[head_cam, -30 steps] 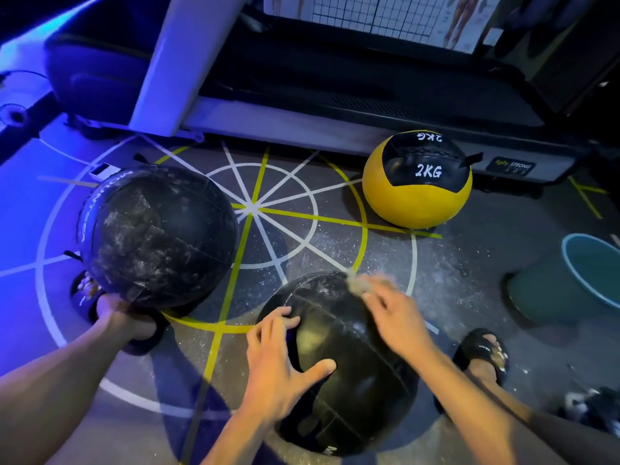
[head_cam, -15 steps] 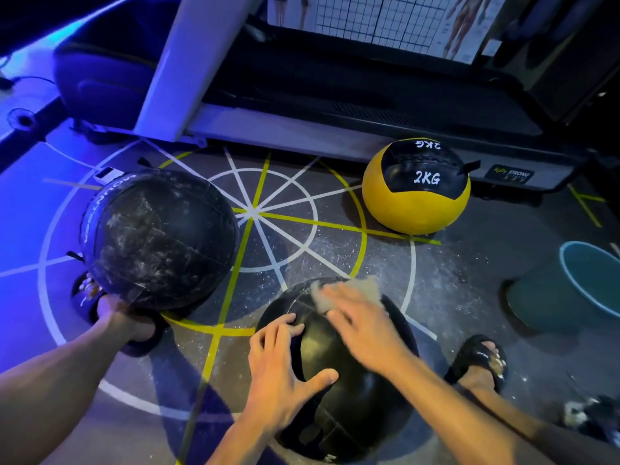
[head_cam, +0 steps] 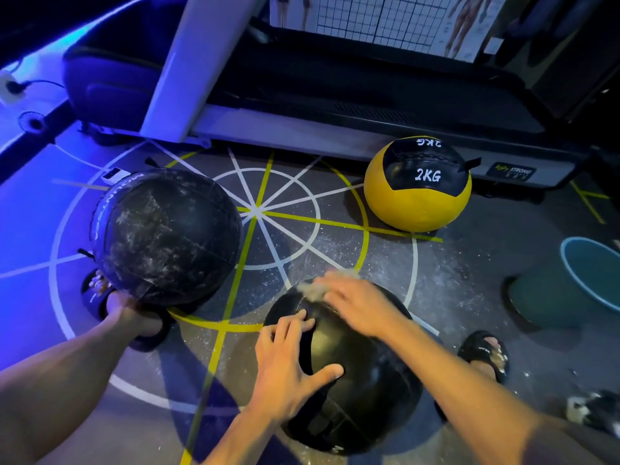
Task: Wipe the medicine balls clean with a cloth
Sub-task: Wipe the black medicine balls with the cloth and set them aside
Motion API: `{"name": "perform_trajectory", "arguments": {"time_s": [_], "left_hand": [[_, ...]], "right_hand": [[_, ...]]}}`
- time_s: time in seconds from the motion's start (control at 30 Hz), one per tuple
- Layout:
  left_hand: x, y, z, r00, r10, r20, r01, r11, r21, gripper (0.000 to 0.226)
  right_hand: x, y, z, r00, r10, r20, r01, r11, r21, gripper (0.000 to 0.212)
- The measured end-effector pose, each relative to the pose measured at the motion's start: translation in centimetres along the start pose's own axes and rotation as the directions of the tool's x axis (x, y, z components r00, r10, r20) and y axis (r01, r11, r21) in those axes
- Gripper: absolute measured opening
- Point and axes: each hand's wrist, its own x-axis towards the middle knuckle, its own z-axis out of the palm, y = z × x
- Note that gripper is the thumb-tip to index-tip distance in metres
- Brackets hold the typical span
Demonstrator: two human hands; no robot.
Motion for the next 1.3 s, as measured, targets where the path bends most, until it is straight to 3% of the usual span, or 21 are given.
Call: {"name": "perform_trajectory", "arguments": {"time_s": [0.1,0.2,0.27,0.33,0.4,0.43,0.47,0.5,0.57,0.63,0.77,0.8,0.87,0.9,1.0,1.07,1.17,1.23,1.3], "left_hand": [[0.0,-0.3,-0.5,1.0,0.005,0.027,-0.004,0.999,-0.035,0.083],[0.7,-1.4,-1.9,0.999,-0.021,-0.05,0.011,0.98,-0.197,0.047],[1.0,-2.3,-2.8,0.986,-0.123,-0.116,0.084,0.952,-0.295,0.044],[0.9,-3.0,-3.7,0.946,-0.317,-0.064,0.274,0.892,-0.359,0.073],[0.4,-2.9,-4.3,0.822,-0.524,0.222,0.564,0.696,-0.445,0.12],[0.2,-2.5,-4.6,0.761,-0.538,0.364,0.648,0.6,-0.468,0.132],[0.0,-2.3,-4.6,0.73,-0.514,0.45,0.684,0.549,-0.48,0.128],[-0.2,-2.0,-4.5,0.719,-0.491,0.492,0.695,0.535,-0.481,0.11],[-0.6,-2.4,-3.9,0.759,-0.433,0.486,0.647,0.581,-0.493,0.065],[-0.8,-2.9,-4.1,0.755,-0.427,0.497,0.652,0.567,-0.503,0.056],[-0.6,-3.7,-5.7,0.804,-0.347,0.482,0.59,0.567,-0.575,0.094],[-0.4,-3.8,-6.2,0.818,-0.334,0.468,0.572,0.56,-0.599,0.092],[0.2,-3.6,-7.3,0.85,-0.362,0.383,0.525,0.523,-0.671,0.061],[0.6,-3.4,-8.0,0.857,-0.385,0.342,0.51,0.535,-0.674,0.061],[1.4,-4.0,-8.2,0.898,-0.396,0.191,0.437,0.753,-0.492,0.129],[1.3,-4.3,-7.5,0.911,-0.383,0.154,0.412,0.838,-0.357,0.141],[1.4,-3.7,-6.7,0.918,-0.372,0.137,0.396,0.879,-0.267,0.143],[1.3,-3.6,-6.1,0.919,-0.379,0.106,0.393,0.901,-0.186,0.145],[1.1,-3.5,-5.6,0.922,-0.379,0.076,0.387,0.908,-0.164,0.144]], "right_hand": [[-0.5,5.1,-1.3,0.947,0.302,-0.113,-0.292,0.951,0.1,0.036],[-4.4,7.7,-0.1,0.874,0.445,-0.194,-0.397,0.886,0.24,0.035],[-7.6,9.3,1.4,0.79,0.567,-0.231,-0.471,0.804,0.364,0.032],[-10.5,10.5,3.3,0.682,0.69,-0.243,-0.543,0.7,0.465,0.032],[-12.4,11.1,5.5,0.58,0.79,-0.199,-0.596,0.578,0.557,0.035],[-12.9,11.3,6.4,0.536,0.827,-0.171,-0.597,0.515,0.616,0.035],[-13.2,11.3,7.2,0.497,0.854,-0.15,-0.587,0.459,0.667,0.034],[-13.5,11.2,7.7,0.465,0.875,-0.134,-0.576,0.415,0.704,0.033],[-13.9,10.5,7.9,0.412,0.904,-0.113,-0.555,0.347,0.756,0.027],[-14.1,9.8,7.9,0.393,0.914,-0.098,-0.487,0.298,0.821,0.023],[-13.0,9.2,8.8,0.403,0.913,-0.07,-0.379,0.236,0.895,0.025],[-12.4,9.0,9.0,0.4,0.914,-0.073,-0.352,0.226,0.908,0.023],[-11.0,8.8,9.5,0.404,0.911,-0.079,-0.305,0.215,0.928,0.021],[-10.3,8.7,10.0,0.411,0.909,-0.066,-0.303,0.205,0.931,0.023],[-9.6,7.9,12.3,0.457,0.89,0.004,-0.359,0.18,0.916,0.023],[-9.5,6.6,12.0,0.441,0.896,-0.052,-0.354,0.227,0.907,0.03],[-8.8,3.8,9.4,0.449,0.858,-0.251,-0.329,0.419,0.846,0.025],[-8.2,0.6,8.3,0.579,0.704,-0.412,-0.255,0.636,0.728,0.037],[-7.6,-2.9,7.8,0.726,0.421,-0.544,-0.127,0.86,0.495,0.047]]}}
